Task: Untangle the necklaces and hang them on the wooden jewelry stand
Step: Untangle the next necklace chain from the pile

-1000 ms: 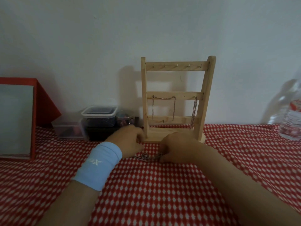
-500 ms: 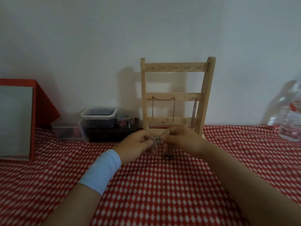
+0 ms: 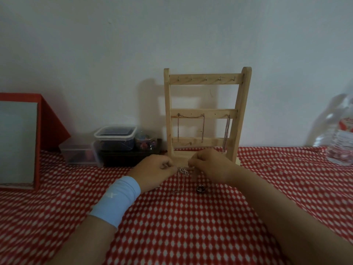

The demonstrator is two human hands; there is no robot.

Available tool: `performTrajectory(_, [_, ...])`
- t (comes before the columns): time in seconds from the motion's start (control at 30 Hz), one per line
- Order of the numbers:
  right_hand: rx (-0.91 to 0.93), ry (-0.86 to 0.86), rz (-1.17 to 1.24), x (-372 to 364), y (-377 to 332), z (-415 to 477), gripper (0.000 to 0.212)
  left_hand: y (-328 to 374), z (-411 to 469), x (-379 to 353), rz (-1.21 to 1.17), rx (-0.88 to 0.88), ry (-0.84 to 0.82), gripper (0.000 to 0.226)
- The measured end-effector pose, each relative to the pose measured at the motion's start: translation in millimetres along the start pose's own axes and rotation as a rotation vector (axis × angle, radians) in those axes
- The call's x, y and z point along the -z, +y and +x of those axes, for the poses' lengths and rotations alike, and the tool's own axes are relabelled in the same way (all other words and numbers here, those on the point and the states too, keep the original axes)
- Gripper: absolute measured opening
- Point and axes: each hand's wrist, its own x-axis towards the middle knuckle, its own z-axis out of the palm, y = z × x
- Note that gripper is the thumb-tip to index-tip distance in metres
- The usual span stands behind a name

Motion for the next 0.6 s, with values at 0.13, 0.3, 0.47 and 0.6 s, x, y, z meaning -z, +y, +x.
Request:
performTrajectory(0.13, [0.009,-0.111,-0.145,-2,-3,-1,0.017,4,-2,-1,-0.046,-0.08,0.051,0.022])
performTrajectory(0.3, [0.064,-0.132,-0.059,1,7,1,0.01,-2,2,-3,-0.596,0.06,0.264,0.03])
performTrajectory(0.47, [0.074,-0.082,-0.02,4,6,2,0.003,-17,1,2,-0.624,0.184,0.489,0.039])
performTrajectory(0.6, [0.069,-0.104,-0.14,0,5,3,0.01,-22,-2,7,0.058,0.026,0.606,0.054])
